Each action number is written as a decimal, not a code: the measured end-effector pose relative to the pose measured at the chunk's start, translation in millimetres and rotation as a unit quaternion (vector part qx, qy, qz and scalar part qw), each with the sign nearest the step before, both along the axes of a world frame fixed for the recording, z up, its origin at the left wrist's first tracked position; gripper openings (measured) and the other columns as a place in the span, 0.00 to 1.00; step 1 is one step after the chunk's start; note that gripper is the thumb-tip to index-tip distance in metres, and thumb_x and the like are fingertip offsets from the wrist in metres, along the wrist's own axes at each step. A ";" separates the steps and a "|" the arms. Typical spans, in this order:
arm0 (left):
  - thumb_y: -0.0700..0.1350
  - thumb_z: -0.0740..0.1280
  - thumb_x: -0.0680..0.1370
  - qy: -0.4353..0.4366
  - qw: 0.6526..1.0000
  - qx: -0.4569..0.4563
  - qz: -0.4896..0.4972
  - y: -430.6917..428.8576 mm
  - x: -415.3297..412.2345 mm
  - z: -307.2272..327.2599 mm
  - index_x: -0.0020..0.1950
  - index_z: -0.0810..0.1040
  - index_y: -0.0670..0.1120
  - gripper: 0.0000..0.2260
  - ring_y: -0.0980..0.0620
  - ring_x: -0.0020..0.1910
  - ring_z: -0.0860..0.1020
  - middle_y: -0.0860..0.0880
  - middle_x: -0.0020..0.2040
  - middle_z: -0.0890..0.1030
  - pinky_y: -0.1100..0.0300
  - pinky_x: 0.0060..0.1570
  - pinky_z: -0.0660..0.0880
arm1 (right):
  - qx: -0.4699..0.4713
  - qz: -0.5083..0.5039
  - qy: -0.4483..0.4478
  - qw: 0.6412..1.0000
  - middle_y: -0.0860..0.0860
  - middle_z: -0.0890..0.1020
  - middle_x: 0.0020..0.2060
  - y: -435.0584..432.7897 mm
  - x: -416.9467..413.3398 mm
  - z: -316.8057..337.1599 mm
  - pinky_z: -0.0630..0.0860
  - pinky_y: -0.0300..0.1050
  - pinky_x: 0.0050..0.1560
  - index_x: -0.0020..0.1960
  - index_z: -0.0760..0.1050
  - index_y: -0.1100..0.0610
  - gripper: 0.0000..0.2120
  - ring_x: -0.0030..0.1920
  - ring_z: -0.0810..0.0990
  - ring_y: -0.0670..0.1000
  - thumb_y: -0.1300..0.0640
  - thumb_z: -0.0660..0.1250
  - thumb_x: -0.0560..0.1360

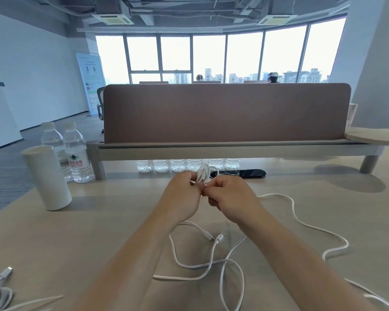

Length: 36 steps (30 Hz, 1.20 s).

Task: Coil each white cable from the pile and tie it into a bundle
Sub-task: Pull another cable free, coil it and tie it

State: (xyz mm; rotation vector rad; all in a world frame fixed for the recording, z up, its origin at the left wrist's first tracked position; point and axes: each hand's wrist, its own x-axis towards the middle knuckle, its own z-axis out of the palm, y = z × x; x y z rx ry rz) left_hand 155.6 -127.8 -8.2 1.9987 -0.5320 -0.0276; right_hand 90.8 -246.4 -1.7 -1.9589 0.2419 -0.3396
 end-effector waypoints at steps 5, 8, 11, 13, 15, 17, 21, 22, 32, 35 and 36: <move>0.44 0.62 0.83 -0.056 0.997 0.031 0.039 -1.3 -6.0 2.8 0.48 0.76 0.48 0.06 0.56 0.34 0.73 0.53 0.38 0.77 0.61 0.32 0.64 | -0.005 -0.011 -0.016 1.000 0.45 0.75 0.23 1.5 -2.6 1.0 0.65 0.37 0.26 0.40 0.80 0.62 0.06 0.23 0.67 0.44 0.62 0.67 0.74; 0.44 0.61 0.84 -0.089 0.992 0.047 0.077 -1.5 -11.6 3.3 0.50 0.74 0.48 0.05 0.54 0.41 0.73 0.54 0.43 0.75 0.60 0.34 0.62 | -0.003 -0.010 -0.022 1.000 0.45 0.74 0.22 3.3 -3.6 0.6 0.65 0.38 0.27 0.39 0.80 0.61 0.07 0.23 0.67 0.44 0.62 0.67 0.74; 0.46 0.60 0.84 -0.056 0.995 0.030 0.078 -2.0 -11.8 7.8 0.47 0.74 0.47 0.07 0.53 0.37 0.73 0.51 0.41 0.77 0.58 0.36 0.64 | 0.005 -0.018 -0.044 0.999 0.44 0.74 0.22 1.6 -3.8 4.2 0.66 0.36 0.27 0.38 0.80 0.59 0.08 0.24 0.68 0.43 0.61 0.67 0.75; 0.45 0.60 0.83 -0.022 0.997 0.008 0.073 -0.4 -11.8 12.0 0.43 0.73 0.47 0.09 0.49 0.35 0.73 0.47 0.39 0.78 0.56 0.38 0.68 | -0.036 -0.016 -0.047 0.998 0.44 0.76 0.24 3.3 -4.8 6.0 0.67 0.36 0.29 0.37 0.79 0.55 0.09 0.25 0.69 0.42 0.60 0.67 0.76; 0.42 0.59 0.82 0.006 0.997 0.006 0.074 3.4 -17.2 15.1 0.44 0.73 0.44 0.08 0.48 0.32 0.74 0.45 0.36 0.78 0.56 0.37 0.70 | -0.085 -0.001 -0.031 0.996 0.46 0.78 0.27 6.9 -7.3 5.2 0.68 0.41 0.32 0.39 0.78 0.53 0.08 0.28 0.71 0.44 0.58 0.65 0.77; 0.35 0.58 0.79 0.063 0.995 -0.040 0.062 11.2 -26.3 16.7 0.46 0.75 0.40 0.07 0.48 0.30 0.74 0.44 0.33 0.77 0.55 0.35 0.73 | -0.122 0.022 -0.017 0.992 0.47 0.82 0.30 11.0 -8.8 2.8 0.70 0.42 0.35 0.40 0.77 0.52 0.09 0.30 0.74 0.44 0.58 0.63 0.77; 0.30 0.58 0.77 0.165 0.976 -0.137 0.045 37.4 -46.4 22.4 0.51 0.77 0.37 0.09 0.47 0.32 0.77 0.42 0.35 0.79 0.53 0.38 0.79 | -0.172 0.051 -0.036 0.983 0.44 0.82 0.37 24.0 -13.6 4.2 0.75 0.42 0.42 0.41 0.76 0.45 0.10 0.37 0.78 0.44 0.57 0.64 0.78; 0.29 0.58 0.78 0.182 0.971 -0.149 0.041 45.8 -51.5 24.1 0.51 0.77 0.37 0.09 0.46 0.33 0.78 0.41 0.36 0.79 0.52 0.39 0.80 | -0.179 0.062 -0.039 0.981 0.43 0.81 0.37 29.6 -15.5 5.0 0.73 0.41 0.42 0.41 0.76 0.44 0.09 0.37 0.77 0.43 0.57 0.65 0.77; 0.31 0.59 0.79 0.199 0.967 -0.141 0.076 141.1 -89.7 31.3 0.46 0.80 0.37 0.10 0.41 0.46 0.84 0.37 0.42 0.84 0.48 0.53 0.81 | -0.207 0.146 -0.059 0.966 0.44 0.82 0.34 110.7 -25.4 15.1 0.75 0.45 0.43 0.36 0.76 0.47 0.12 0.37 0.78 0.44 0.54 0.68 0.77; 0.32 0.60 0.78 0.170 0.971 -0.101 0.136 178.5 -93.3 27.0 0.46 0.79 0.38 0.09 0.44 0.43 0.81 0.34 0.44 0.82 0.52 0.49 0.79 | -0.195 0.174 -0.049 0.964 0.46 0.84 0.33 143.0 -25.3 11.1 0.73 0.43 0.37 0.37 0.78 0.50 0.11 0.28 0.75 0.41 0.57 0.67 0.78; 0.32 0.59 0.78 0.156 0.971 -0.088 0.158 191.1 -95.0 26.6 0.43 0.78 0.39 0.10 0.44 0.42 0.80 0.35 0.44 0.81 0.50 0.49 0.78 | -0.194 0.182 -0.045 0.963 0.46 0.85 0.33 153.7 -25.5 9.2 0.73 0.42 0.36 0.38 0.78 0.51 0.11 0.27 0.74 0.43 0.57 0.67 0.79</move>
